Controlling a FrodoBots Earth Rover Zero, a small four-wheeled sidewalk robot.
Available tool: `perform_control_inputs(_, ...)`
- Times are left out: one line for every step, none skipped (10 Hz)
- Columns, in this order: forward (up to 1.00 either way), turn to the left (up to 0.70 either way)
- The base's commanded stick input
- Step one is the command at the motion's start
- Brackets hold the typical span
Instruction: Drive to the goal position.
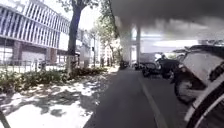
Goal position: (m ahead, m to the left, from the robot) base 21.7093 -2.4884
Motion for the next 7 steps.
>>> perform_control_inputs(0.7, 0.0)
perform_control_inputs(0.7, 0.0)
perform_control_inputs(0.7, 0.0)
perform_control_inputs(0.7, 0.0)
perform_control_inputs(0.7, -0.04)
perform_control_inputs(0.7, -0.14)
perform_control_inputs(0.7, -0.14)
